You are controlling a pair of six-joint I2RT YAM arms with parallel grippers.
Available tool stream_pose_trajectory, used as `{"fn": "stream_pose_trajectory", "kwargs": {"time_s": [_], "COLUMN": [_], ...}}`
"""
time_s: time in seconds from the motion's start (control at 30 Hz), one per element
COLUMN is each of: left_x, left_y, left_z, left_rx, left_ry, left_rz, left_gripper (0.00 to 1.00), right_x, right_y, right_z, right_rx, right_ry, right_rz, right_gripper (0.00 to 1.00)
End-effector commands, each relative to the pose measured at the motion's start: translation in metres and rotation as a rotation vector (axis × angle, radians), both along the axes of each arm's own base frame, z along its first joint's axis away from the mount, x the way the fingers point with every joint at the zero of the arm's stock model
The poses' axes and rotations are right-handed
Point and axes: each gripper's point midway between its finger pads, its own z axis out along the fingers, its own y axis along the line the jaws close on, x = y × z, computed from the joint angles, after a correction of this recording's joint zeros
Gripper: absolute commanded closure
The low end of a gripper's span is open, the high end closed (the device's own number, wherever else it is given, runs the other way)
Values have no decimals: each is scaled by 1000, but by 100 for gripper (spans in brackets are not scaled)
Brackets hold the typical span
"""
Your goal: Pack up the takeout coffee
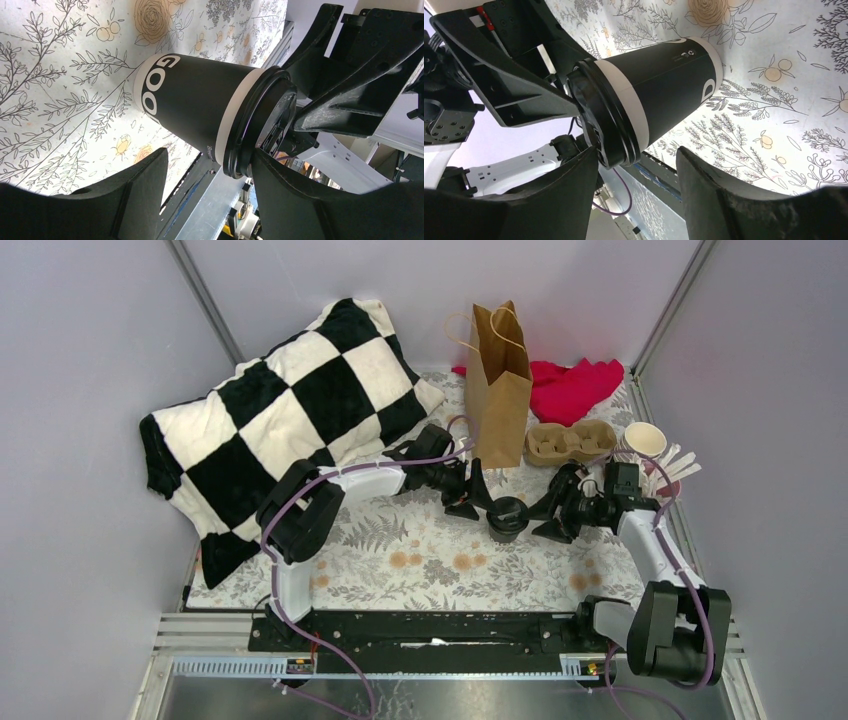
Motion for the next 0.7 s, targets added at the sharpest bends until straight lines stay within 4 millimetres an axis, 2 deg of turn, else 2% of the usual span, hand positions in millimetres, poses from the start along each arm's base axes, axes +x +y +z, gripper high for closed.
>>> {"fn": "stream_pose_trajectory", "kwargs": {"time_s": [0.0,0.1,0.2,0.3,0.37,0.43,0.5,0.57,0.67], "left_x": [7,7,7,6,5,4,4,5,6], "left_y": [14,14,14,16,19,21,21,19,15], "left_z": [-38,-39,-42,-47,-50,-51,-49,-44,-35], "left_rx": [134,134,139,153,163,170,168,155,138], "left_ry": [1,2,5,10,12,8,1,-11,-23], "left_rz": [41,38,38,45,49,47,43,38,29], "left_gripper": [35,35,35,35,36,36,36,35,35], "right_x": [-7,-16,-16,-27,-28,-29,-30,-22,-2], "right_y": [8,8,4,-22,-31,-36,-31,-17,1], "right_z": [7,-8,-25,-69,-77,-77,-73,-54,-10], "right_rx": [46,35,2,-208,-322,-383,-357,-268,-142], "right_ry": [4,33,69,236,267,255,246,183,35], "right_rz": [25,17,0,-74,-106,-118,-104,-64,-14], "right_gripper": [37,42,47,54,54,53,51,44,34]}}
